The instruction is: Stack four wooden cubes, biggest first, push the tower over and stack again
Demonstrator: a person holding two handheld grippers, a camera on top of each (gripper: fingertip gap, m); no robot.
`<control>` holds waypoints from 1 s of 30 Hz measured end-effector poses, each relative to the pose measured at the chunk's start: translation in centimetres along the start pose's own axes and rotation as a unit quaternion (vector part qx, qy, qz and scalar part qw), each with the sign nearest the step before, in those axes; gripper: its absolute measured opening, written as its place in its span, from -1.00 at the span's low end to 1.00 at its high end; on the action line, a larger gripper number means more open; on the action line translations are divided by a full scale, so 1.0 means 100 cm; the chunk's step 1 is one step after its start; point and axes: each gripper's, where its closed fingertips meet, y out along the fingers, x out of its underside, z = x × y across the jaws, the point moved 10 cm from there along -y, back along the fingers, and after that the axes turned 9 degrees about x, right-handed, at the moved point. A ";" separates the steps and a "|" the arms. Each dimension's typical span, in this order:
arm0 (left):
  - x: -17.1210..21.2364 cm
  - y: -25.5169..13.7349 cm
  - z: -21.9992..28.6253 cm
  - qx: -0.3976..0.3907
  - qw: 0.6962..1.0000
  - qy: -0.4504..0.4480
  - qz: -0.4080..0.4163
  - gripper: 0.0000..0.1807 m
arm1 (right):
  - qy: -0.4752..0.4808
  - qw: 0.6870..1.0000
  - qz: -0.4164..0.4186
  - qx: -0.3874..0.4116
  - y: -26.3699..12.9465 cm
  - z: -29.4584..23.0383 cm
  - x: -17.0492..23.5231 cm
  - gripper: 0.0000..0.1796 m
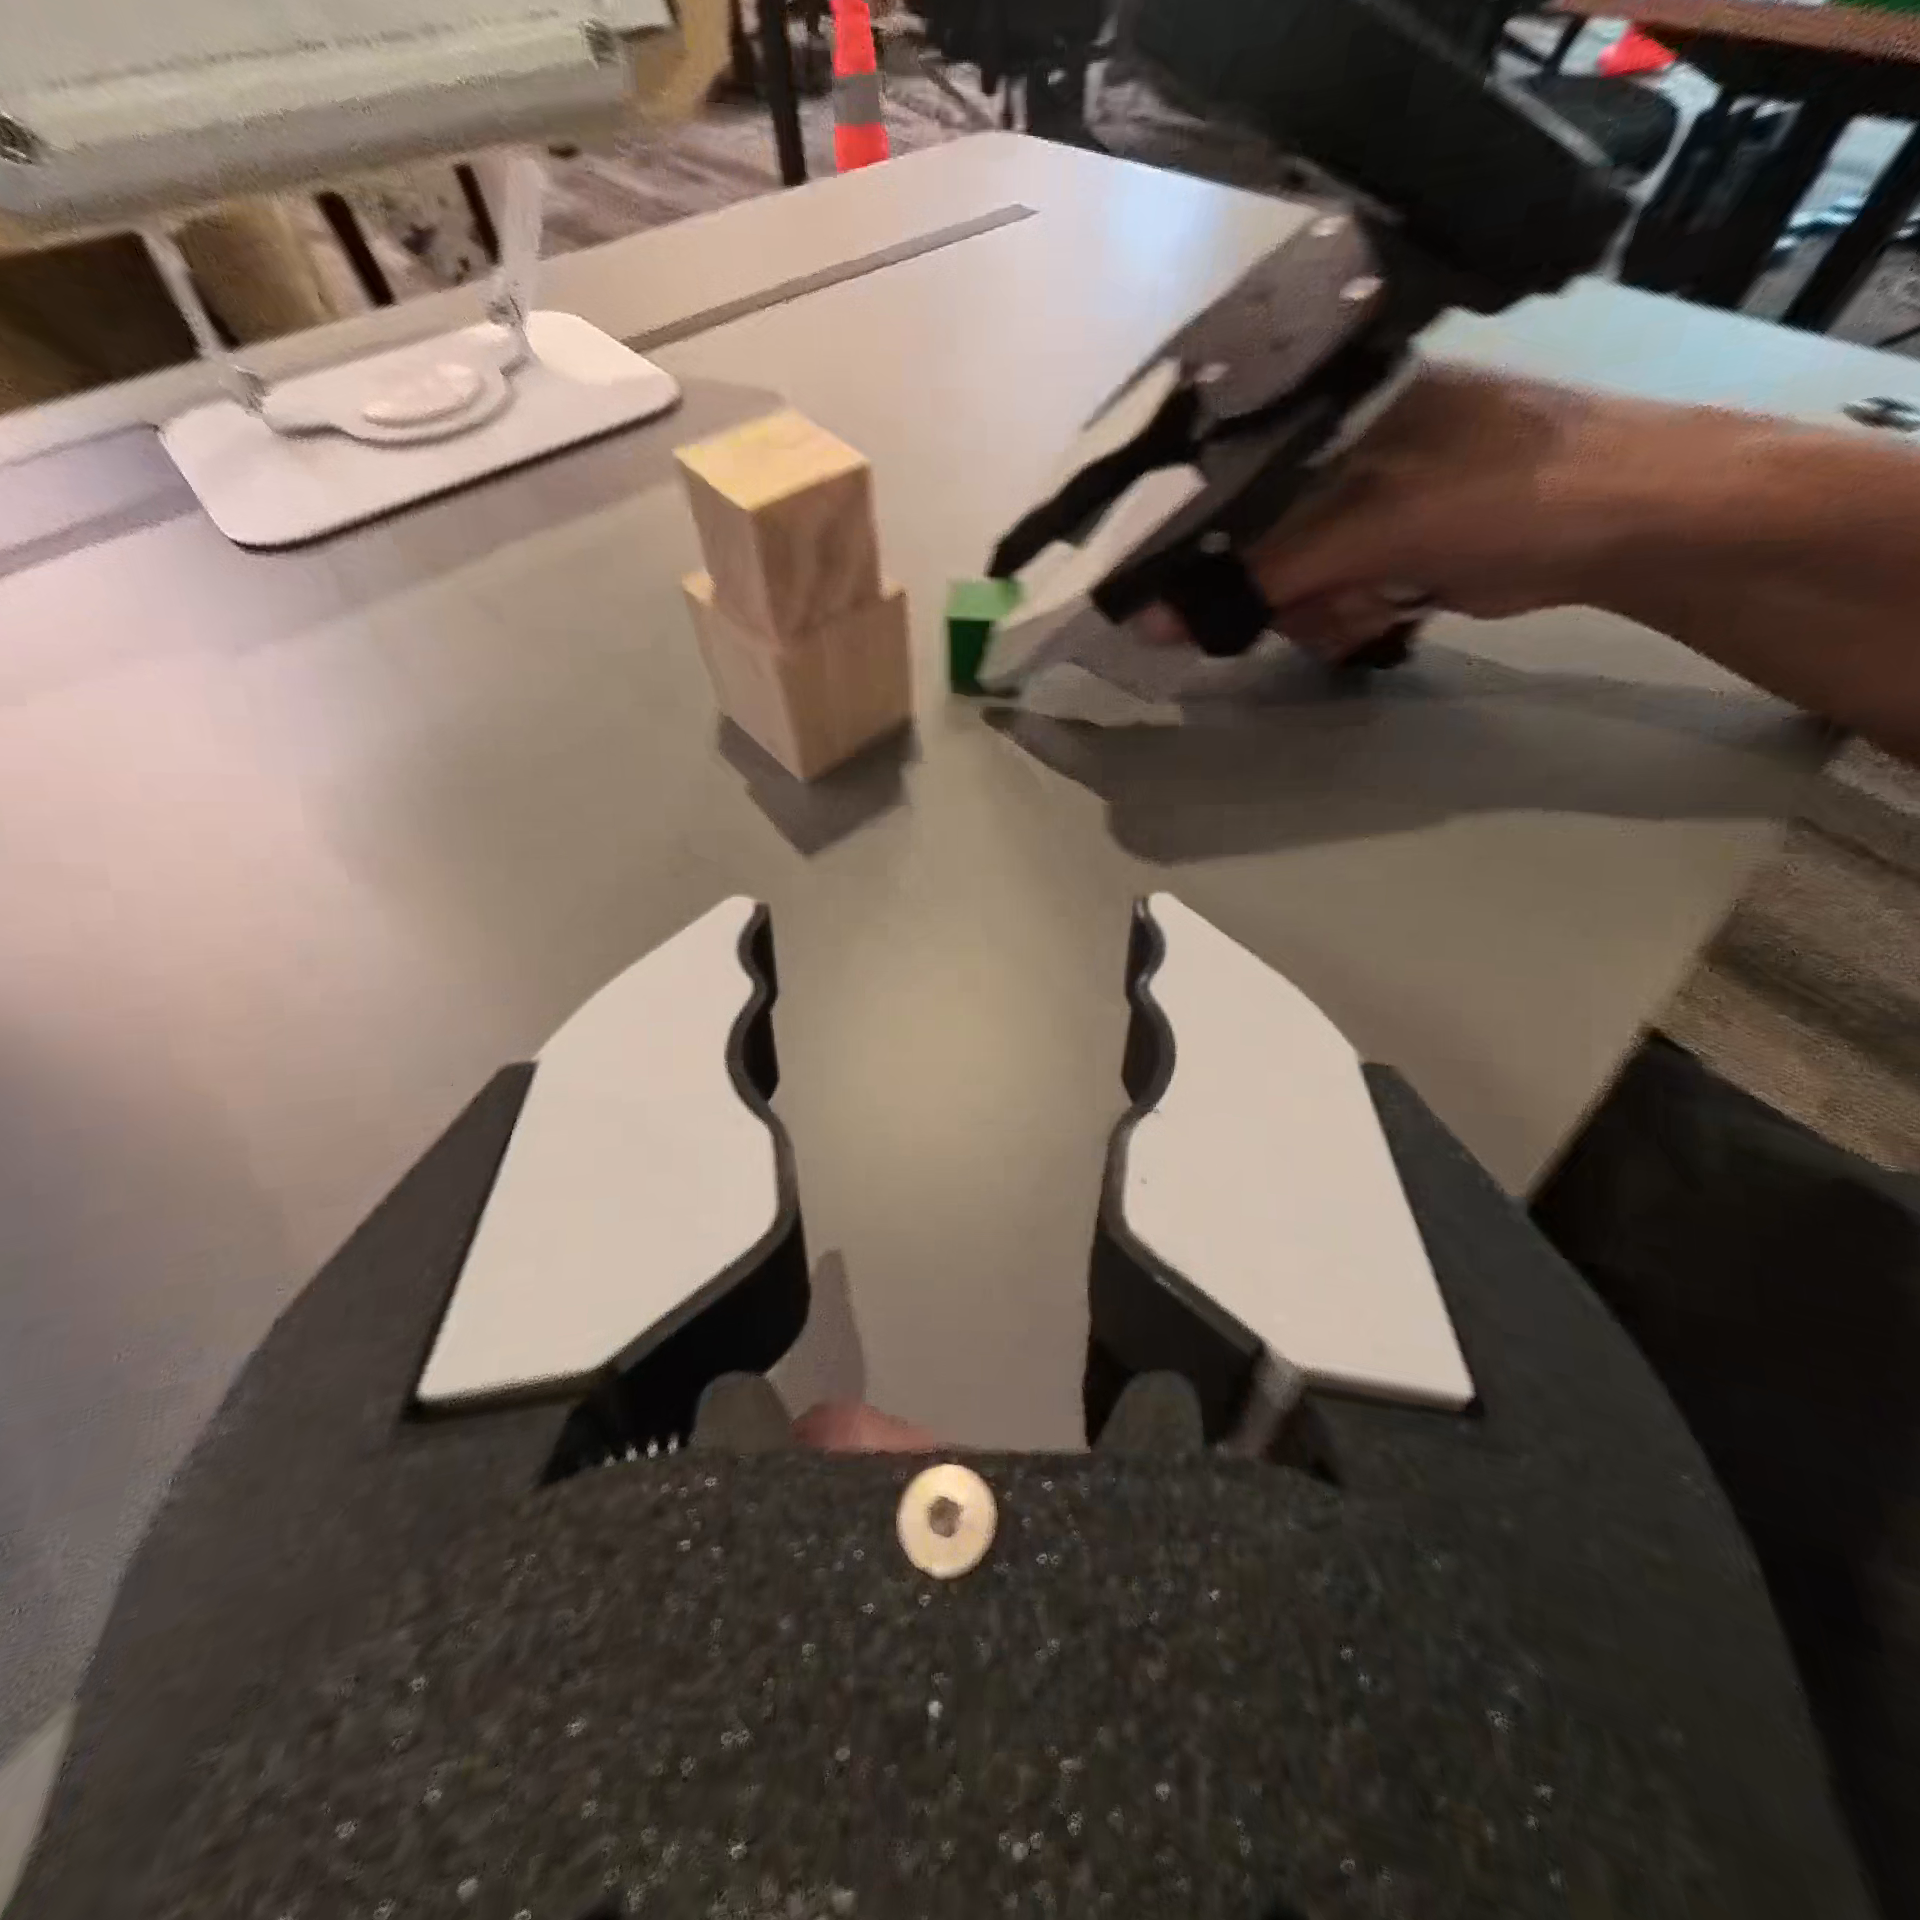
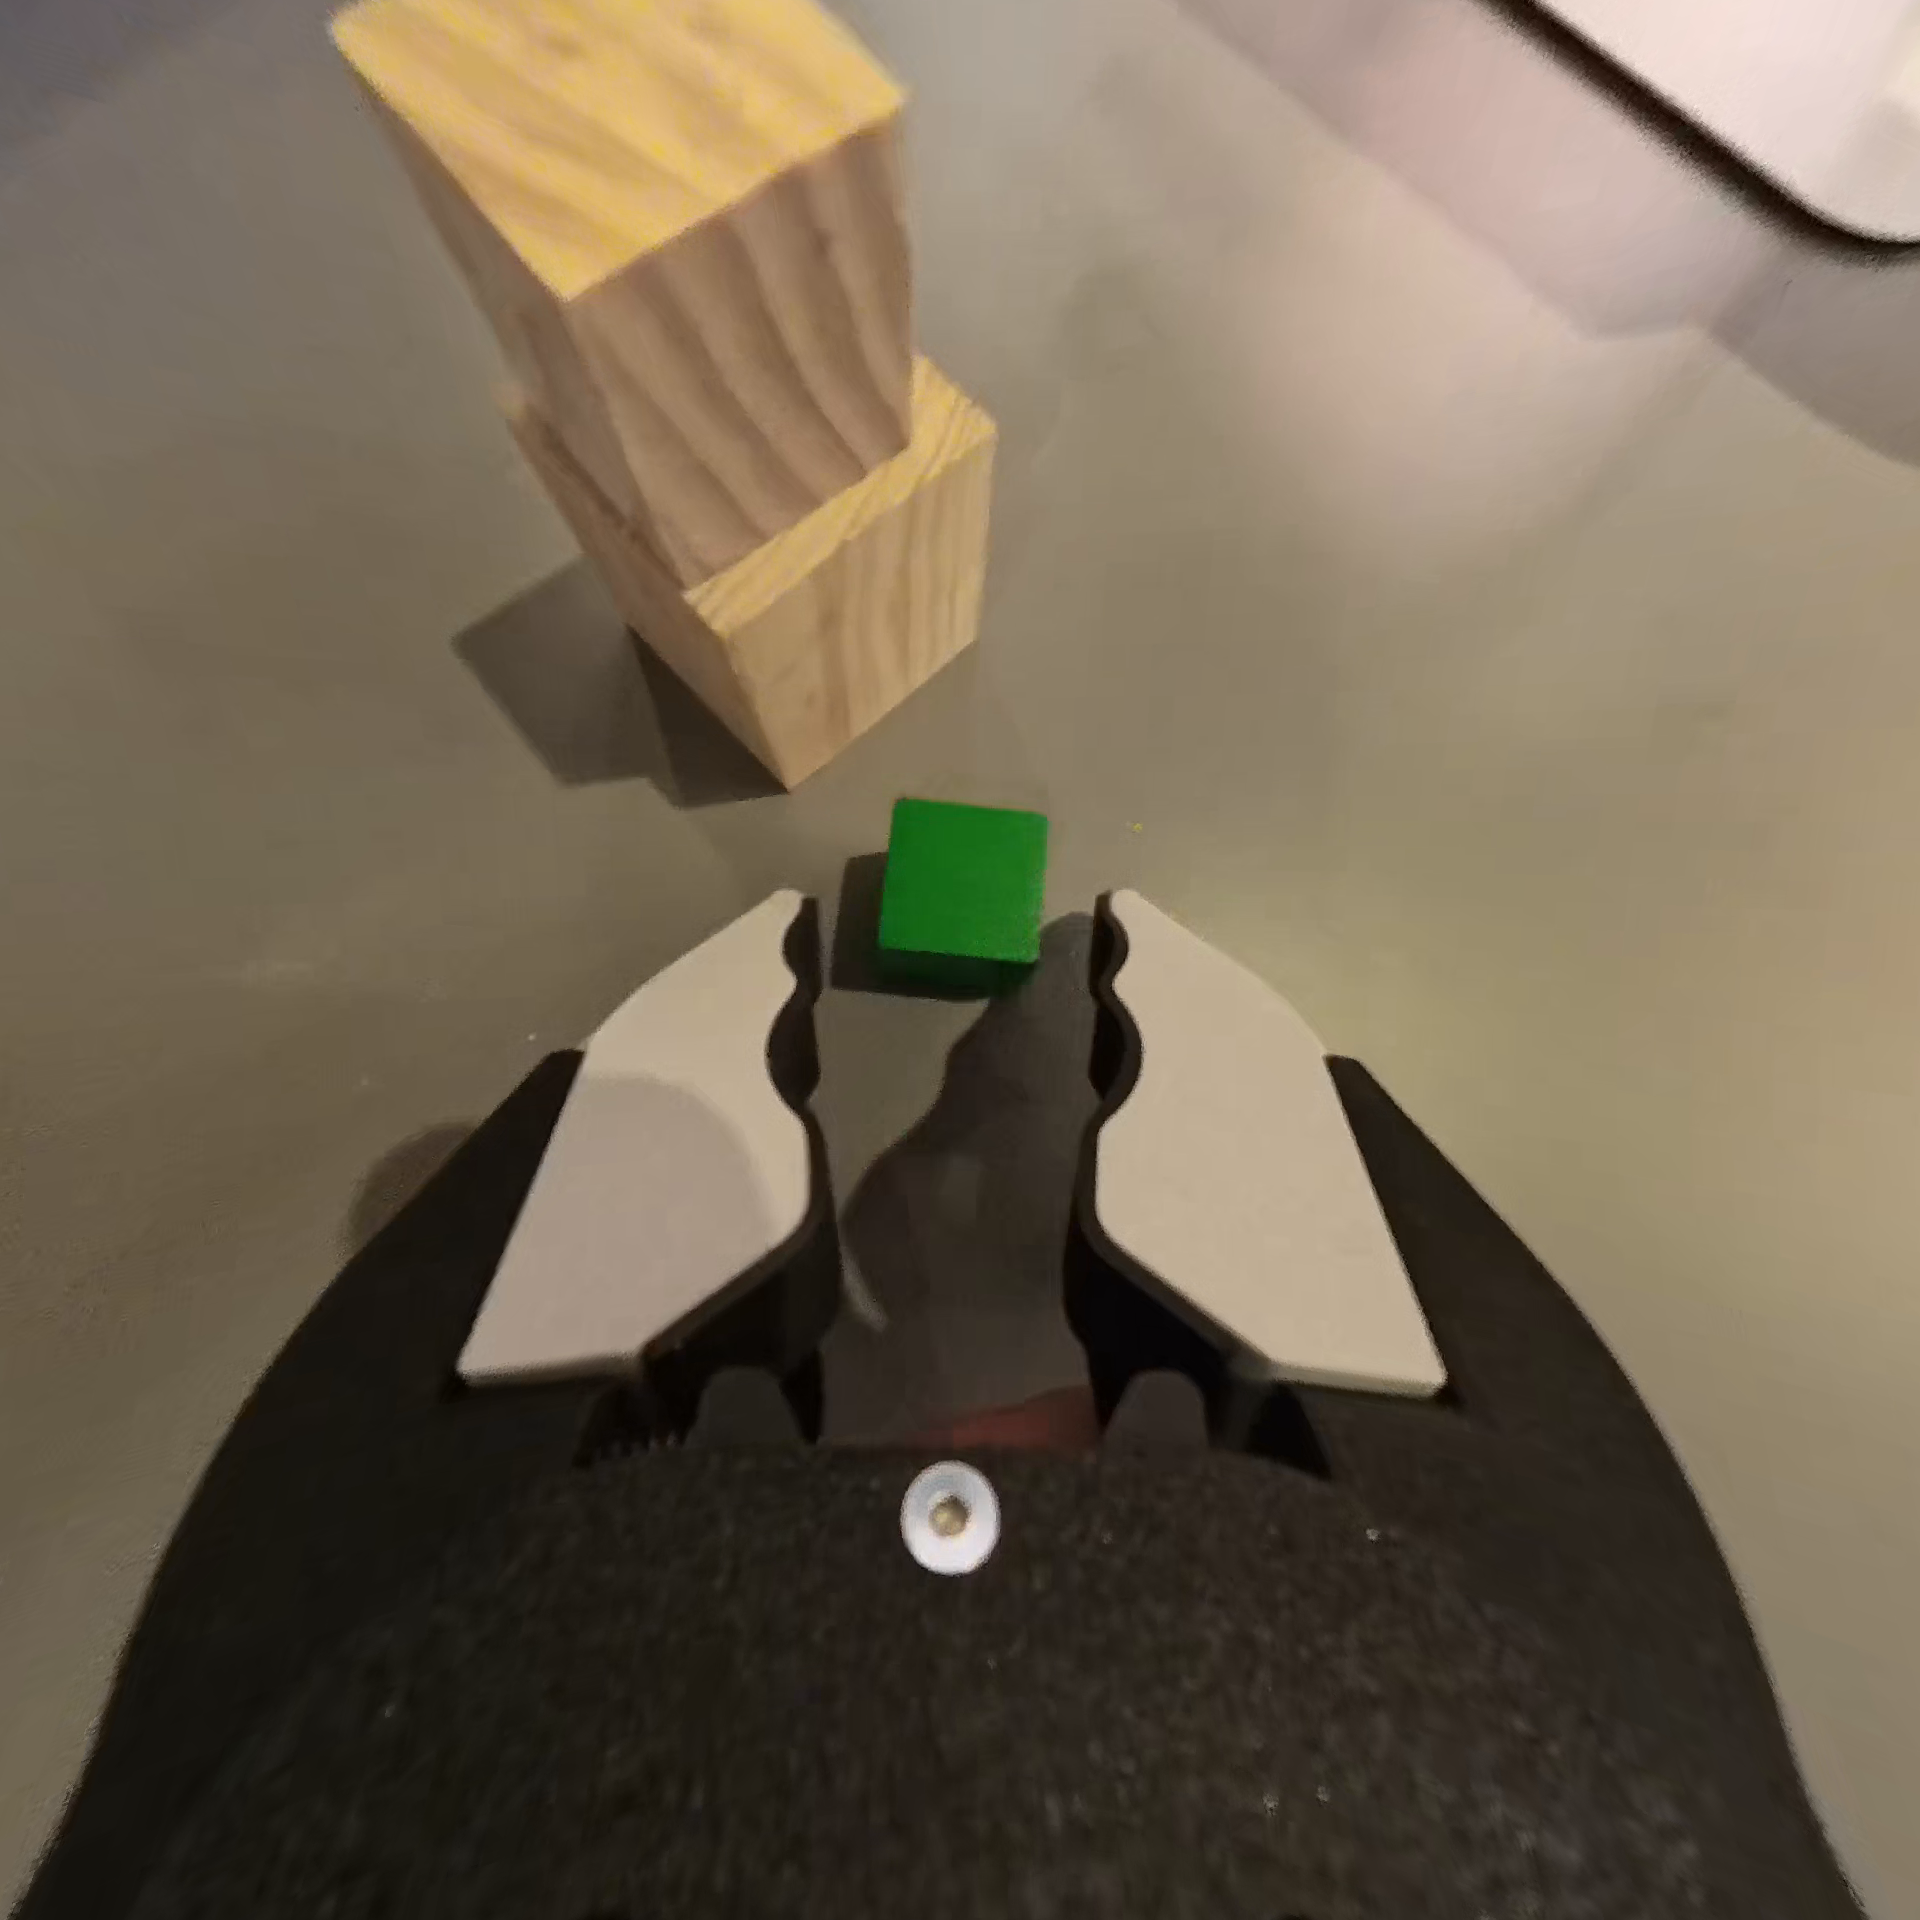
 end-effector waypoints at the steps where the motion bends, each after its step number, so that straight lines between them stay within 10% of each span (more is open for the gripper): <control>1: 0.006 -0.003 0.008 0.007 1.000 0.001 -0.004 -0.28 | -0.008 1.000 -0.006 0.001 0.001 -0.001 0.000 -0.68; 11: 0.026 0.001 0.028 0.003 0.999 0.025 -0.027 -0.28 | -0.148 0.977 0.144 -0.056 -0.074 0.016 -0.072 -0.68; 15: 0.028 0.005 0.028 0.007 0.999 0.024 -0.034 -0.29 | -0.283 0.948 0.090 -0.117 -0.053 0.010 -0.111 -0.68; 30: 0.030 0.002 0.028 -0.008 0.998 0.048 -0.037 -0.29 | -0.283 0.934 0.004 -0.216 -0.019 0.010 -0.128 -0.68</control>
